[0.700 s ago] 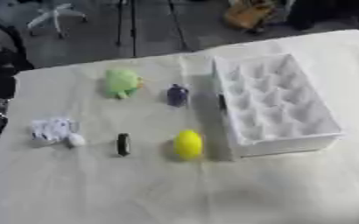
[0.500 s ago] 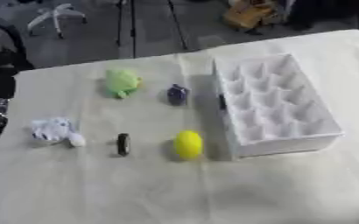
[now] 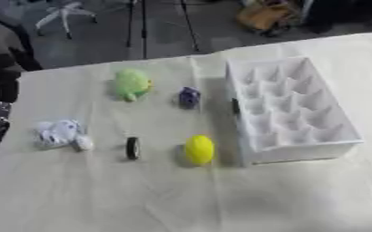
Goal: Pick up objects on the table and place them in the box.
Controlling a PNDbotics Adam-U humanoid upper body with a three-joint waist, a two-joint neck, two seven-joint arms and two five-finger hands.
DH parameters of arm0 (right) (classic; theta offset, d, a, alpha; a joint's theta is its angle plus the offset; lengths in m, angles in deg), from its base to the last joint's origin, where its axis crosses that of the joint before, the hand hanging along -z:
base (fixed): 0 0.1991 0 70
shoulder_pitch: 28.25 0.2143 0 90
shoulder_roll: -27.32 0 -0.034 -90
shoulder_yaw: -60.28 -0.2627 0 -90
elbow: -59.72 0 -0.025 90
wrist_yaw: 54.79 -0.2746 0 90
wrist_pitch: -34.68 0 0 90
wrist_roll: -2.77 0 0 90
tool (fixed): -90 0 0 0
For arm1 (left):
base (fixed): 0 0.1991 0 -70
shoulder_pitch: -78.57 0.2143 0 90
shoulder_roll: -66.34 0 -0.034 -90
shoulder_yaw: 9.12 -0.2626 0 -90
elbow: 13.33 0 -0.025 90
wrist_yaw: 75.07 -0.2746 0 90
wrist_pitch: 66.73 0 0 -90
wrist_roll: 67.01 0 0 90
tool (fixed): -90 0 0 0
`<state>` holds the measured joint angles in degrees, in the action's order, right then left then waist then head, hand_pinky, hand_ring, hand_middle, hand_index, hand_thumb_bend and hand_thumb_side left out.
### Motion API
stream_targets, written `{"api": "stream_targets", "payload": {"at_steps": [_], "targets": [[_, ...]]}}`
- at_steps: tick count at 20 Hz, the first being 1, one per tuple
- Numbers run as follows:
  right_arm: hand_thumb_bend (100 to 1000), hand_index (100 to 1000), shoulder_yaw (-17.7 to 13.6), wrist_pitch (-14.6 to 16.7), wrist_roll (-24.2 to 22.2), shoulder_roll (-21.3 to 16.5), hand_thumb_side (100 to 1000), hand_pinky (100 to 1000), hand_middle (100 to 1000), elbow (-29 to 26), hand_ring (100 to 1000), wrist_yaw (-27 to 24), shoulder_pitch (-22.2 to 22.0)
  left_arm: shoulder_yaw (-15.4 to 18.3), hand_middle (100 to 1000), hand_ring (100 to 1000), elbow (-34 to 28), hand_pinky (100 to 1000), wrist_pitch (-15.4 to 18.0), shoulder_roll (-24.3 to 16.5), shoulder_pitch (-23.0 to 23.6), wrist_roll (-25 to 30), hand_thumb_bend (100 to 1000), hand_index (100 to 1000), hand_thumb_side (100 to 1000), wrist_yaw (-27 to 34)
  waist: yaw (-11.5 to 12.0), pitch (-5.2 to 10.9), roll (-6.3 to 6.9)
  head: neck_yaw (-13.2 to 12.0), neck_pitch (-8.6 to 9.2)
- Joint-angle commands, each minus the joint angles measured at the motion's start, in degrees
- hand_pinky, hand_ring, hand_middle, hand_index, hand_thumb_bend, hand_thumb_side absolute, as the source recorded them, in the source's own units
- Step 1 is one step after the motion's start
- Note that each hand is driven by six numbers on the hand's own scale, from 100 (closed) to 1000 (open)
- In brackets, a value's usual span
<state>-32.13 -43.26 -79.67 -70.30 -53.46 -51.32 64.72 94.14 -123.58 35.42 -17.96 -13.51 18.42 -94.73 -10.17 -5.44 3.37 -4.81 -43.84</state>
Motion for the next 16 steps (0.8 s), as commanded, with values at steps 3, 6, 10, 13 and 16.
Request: {"api": "stream_targets", "payload": {"at_steps": [3,6,10,13,16], "targets": [[373,888,-0.3,0.3,-0.1,-1.4,730,779,712,-1.4,665,0.2,0.5,-0.2,794,712,-0.7,785,-0.6,-2.9,-0.9,1.5,715,791,823,-1.0,-0.6,-0.09,-0.14,0.0,-0.28],[375,888,-0.3,0.2,-0.2,-1.4,730,779,712,-1.4,664,0.3,0.5,-1.2,795,713,0.4,780,-2.0,-5.2,-1.9,4.1,776,796,763,-2.5,-1.0,-0.17,0.00,0.0,-0.28],[372,889,-0.2,0.1,-0.3,-1.4,731,779,712,-1.4,664,0.3,0.5,-3.7,798,721,2.6,777,-3.3,-9.7,-4.1,9.2,854,807,695,-4.6,-1.1,-0.01,0.09,-0.1,-0.28],[372,889,0.1,0.2,-0.5,-1.7,733,780,713,-1.4,664,0.0,0.7,-8.5,797,718,6.5,762,-4.0,-16.5,-9.0,17.5,875,827,688,-9.0,-1.3,0.29,0.07,-0.3,-0.28],[373,889,0.1,0.2,-0.7,-1.7,733,780,712,-1.4,664,-0.1,0.6,-11.5,789,703,9.4,739,-4.9,-19.0,-12.4,23.7,884,828,700,-13.3,-1.4,0.36,0.06,-0.2,-0.28]]}}
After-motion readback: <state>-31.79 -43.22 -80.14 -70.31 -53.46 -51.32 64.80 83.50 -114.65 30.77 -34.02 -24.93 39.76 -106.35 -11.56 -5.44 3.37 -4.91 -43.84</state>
